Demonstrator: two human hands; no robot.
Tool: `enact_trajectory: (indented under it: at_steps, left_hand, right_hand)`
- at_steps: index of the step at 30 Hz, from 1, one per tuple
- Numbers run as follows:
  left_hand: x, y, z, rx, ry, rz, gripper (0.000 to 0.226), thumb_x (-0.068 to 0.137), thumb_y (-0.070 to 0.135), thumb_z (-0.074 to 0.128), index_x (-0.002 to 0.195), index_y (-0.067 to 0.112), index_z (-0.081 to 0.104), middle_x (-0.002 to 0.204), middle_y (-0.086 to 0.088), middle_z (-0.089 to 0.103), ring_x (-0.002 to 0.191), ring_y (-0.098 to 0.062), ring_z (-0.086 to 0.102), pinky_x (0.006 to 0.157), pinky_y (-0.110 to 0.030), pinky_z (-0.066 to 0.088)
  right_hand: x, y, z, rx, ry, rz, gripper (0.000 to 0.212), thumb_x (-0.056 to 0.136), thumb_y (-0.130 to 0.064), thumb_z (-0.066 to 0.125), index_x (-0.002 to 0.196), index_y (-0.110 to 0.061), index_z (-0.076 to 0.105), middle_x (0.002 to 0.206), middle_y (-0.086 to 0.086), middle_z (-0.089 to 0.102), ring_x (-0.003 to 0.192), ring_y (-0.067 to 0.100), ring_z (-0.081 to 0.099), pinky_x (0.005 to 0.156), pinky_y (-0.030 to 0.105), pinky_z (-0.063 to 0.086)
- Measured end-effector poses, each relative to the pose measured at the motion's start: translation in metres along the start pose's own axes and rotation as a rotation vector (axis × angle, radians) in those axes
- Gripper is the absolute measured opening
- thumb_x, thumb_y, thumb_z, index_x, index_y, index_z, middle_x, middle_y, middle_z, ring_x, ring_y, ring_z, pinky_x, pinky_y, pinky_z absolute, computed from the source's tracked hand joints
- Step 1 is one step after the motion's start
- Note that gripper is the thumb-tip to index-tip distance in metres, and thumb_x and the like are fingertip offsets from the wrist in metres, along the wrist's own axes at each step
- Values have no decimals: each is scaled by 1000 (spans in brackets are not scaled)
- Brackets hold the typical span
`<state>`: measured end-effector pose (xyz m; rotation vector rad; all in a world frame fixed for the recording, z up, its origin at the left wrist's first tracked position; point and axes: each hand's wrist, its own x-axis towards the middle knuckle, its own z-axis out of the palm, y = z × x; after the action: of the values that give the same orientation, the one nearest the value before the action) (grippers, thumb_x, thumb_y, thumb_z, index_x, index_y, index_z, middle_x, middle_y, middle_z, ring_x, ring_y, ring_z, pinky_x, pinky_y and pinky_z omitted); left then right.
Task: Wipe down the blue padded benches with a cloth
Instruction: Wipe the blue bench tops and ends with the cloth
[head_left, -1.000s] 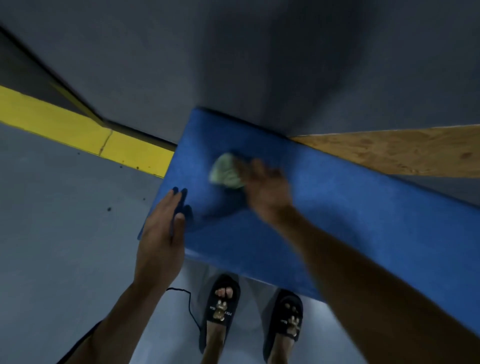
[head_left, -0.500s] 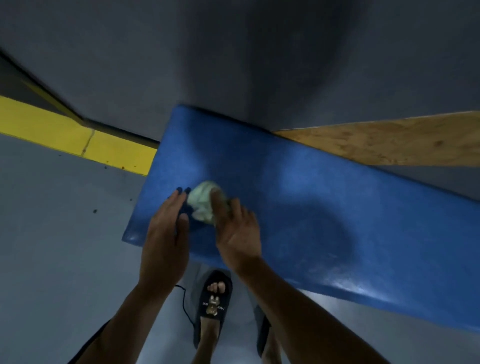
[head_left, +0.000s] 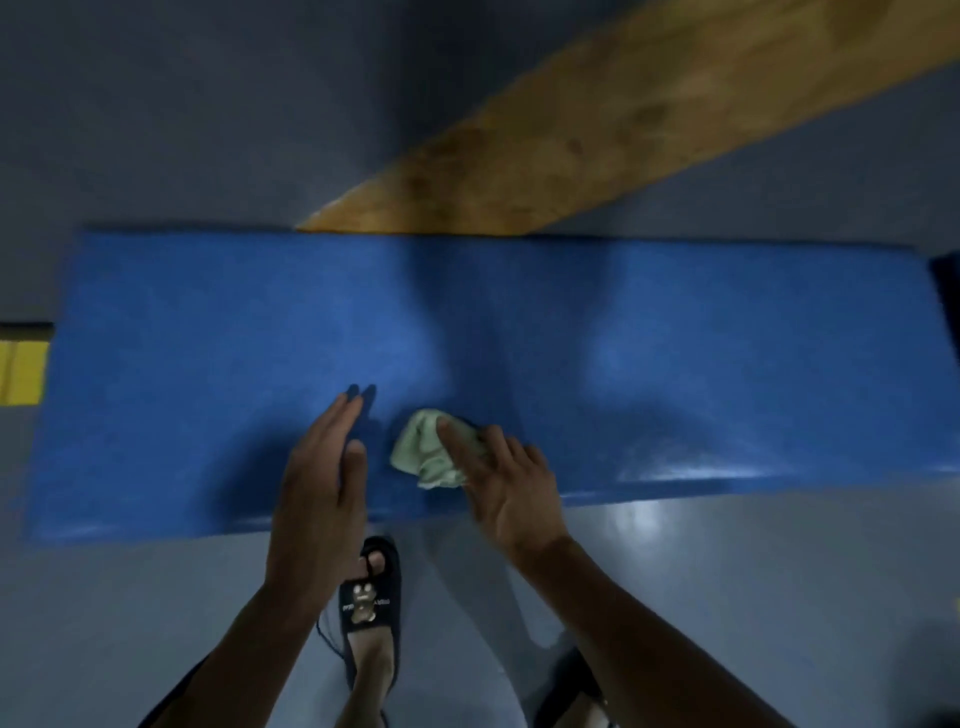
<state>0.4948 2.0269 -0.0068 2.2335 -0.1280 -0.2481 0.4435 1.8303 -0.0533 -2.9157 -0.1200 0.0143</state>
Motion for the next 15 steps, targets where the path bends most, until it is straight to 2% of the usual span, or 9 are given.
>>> enact_trajectory:
  at_steps: [3,5,12,15]
  left_hand:
    - [-9,40,46,-10,-45,-10,46,104,30,33,148,18,43,150,15,37,139,8,30,114,-9,20]
    - [-18,71,74,11,-47,6,49,102,32,33,147,16,45,150,14,38,139,3,32,114,-8,18]
    - [-49,182,167,40,-67,85,49,100,34,34,145,19,49,151,11,42,141,-2,34,112,-6,16]
    - [-64,237,202,1,-61,101,49,99,35,34,144,23,49,151,12,42,141,-3,35,112,-6,16]
  right_hand:
    - [-35,72,-22,-12,-34,184,62,82,-27,52,143,-28,47,103,4,58,76,27,57,64,36,44]
    - [-62,120,-39,-18,-61,284,63,80,-25,55,143,-27,46,103,5,57,77,30,58,65,37,44]
    - [-156,269,-100,5,-133,593,61,80,-21,68,138,-25,52,106,12,57,75,33,62,60,38,49]
    - [-185,314,-135,125,-147,707,54,91,-26,56,143,-30,43,116,9,50,85,33,63,68,39,50]
